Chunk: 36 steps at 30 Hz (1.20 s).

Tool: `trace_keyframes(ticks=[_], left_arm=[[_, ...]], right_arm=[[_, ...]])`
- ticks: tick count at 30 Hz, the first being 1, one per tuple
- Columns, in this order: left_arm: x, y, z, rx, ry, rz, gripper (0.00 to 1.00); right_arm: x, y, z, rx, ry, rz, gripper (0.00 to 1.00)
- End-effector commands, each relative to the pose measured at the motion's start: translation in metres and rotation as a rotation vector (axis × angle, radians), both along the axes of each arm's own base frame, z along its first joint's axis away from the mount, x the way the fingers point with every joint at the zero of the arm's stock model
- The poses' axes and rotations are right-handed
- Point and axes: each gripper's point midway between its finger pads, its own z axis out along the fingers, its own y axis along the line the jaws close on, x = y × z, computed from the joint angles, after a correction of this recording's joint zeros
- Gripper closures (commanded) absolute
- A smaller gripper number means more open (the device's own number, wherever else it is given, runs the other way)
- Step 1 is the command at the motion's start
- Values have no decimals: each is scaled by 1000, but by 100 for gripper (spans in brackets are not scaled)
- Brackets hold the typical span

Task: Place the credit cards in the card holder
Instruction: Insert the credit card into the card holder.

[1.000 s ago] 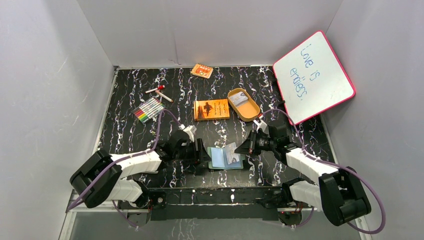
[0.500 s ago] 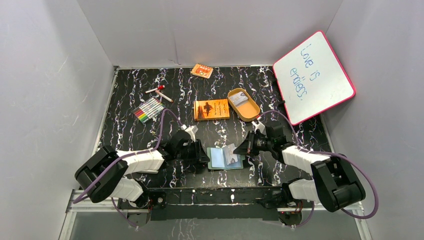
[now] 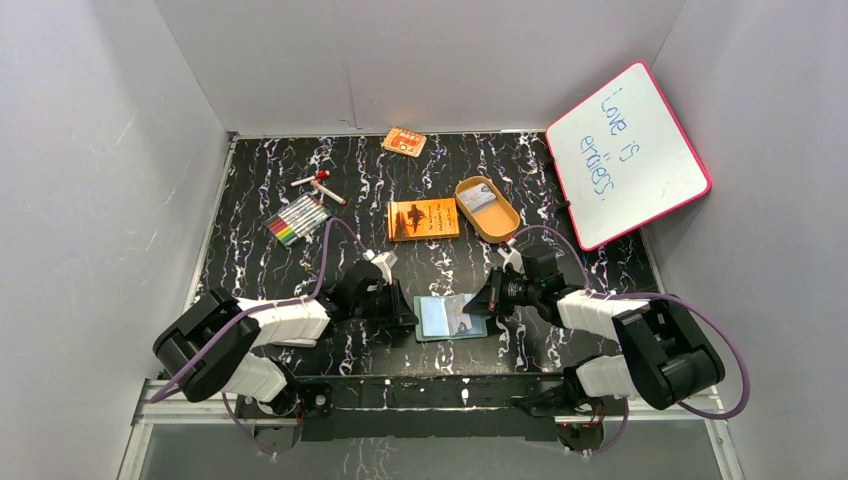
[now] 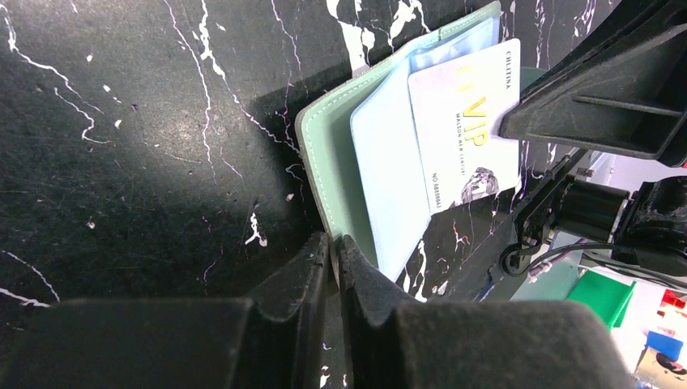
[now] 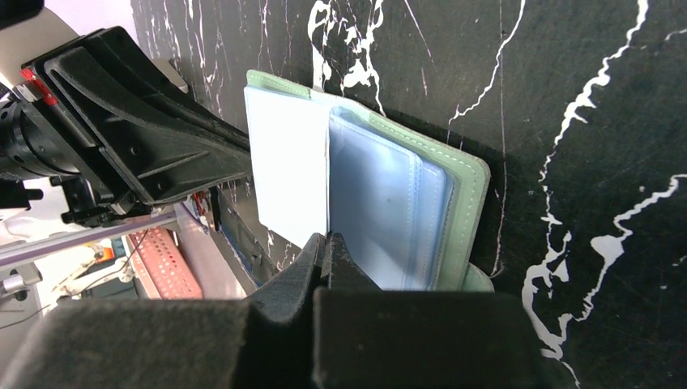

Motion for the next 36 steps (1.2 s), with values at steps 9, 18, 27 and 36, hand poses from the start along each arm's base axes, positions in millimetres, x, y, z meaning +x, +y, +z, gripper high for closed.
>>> trace_keyframes(ticks=[9, 18, 27, 36], left_arm=[[0, -5, 3, -32, -8, -24, 97], [-1, -6, 3, -38, -4, -29, 100], [-2, -6, 1, -41, 1, -31, 100], [-2, -5, 0, -34, 3, -21, 100]], right_arm=[[8, 7, 3, 8, -42, -20, 100], [11, 8, -3, -10, -26, -44, 100], [5, 15, -8, -9, -8, -44, 100], [0, 18, -13, -24, 4, -47, 100]])
